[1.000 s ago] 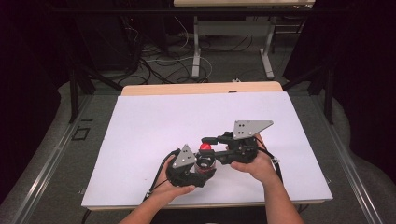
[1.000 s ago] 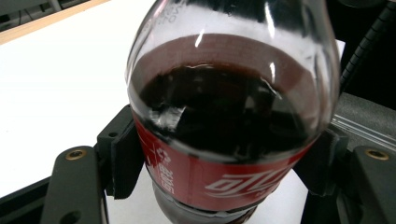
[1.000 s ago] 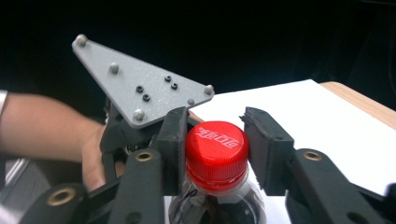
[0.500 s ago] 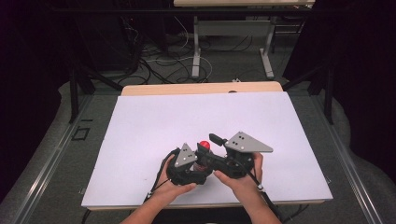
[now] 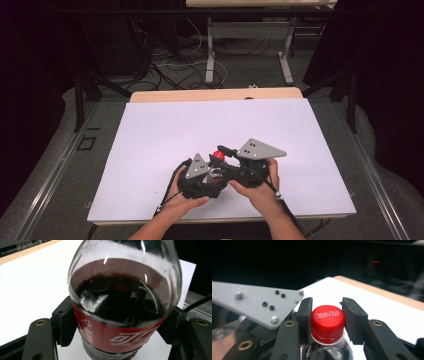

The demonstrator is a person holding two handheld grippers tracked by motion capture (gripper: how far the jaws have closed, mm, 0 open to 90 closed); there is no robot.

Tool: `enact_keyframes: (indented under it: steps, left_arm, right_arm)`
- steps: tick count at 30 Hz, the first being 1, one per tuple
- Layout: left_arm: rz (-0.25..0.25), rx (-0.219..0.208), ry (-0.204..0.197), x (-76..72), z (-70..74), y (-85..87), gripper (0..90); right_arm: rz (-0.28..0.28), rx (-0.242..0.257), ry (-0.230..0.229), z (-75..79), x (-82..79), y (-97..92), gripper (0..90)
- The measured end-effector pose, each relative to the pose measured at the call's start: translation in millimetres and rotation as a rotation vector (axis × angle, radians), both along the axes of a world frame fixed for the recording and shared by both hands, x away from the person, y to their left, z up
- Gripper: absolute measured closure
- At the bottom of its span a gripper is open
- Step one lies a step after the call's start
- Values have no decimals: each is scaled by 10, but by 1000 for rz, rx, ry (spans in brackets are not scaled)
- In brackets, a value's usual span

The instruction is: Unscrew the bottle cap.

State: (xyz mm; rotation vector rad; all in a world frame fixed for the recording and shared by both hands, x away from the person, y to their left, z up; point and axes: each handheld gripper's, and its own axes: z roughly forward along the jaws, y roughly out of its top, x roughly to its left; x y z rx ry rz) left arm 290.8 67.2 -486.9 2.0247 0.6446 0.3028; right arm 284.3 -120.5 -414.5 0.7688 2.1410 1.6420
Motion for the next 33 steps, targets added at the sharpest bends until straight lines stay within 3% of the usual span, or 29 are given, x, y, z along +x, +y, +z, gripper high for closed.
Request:
enact_keyframes:
  steps: [4,7,9,12,14,16,21,26,30,33]
  left_arm:
    - [-27,-11,11,-18,-7,0,293]
    - [-51,-9,-4,-27,-27,-13,293]
    - [-61,-5,6,-30,-34,-20,293]
    - [-53,-2,7,-27,-34,-21,293]
    - [-42,-11,3,-20,-36,-20,292]
    - [-28,-4,-5,-12,-30,-11,292]
    - [7,-1,3,0,-39,-7,292]
    - [17,0,10,-3,-32,-13,292]
    - [22,5,5,-12,-35,-25,292]
    - [22,1,11,-10,-52,-30,292]
  right_arm:
    - [247,9,-18,-15,221,-145,610]
    - [418,29,-19,-54,377,-245,611]
    - [485,34,-13,-71,444,-279,611]
    - [496,31,-5,-70,463,-278,608]
    - [466,13,-11,-53,435,-266,601]
    - [389,26,-1,-34,380,-249,499]
    - [124,123,33,66,157,-221,483]
    - [-98,47,-36,68,-105,-44,492]
    - [-193,-8,-44,-8,-173,82,521]
    - [-196,-5,-33,-43,-177,121,603]
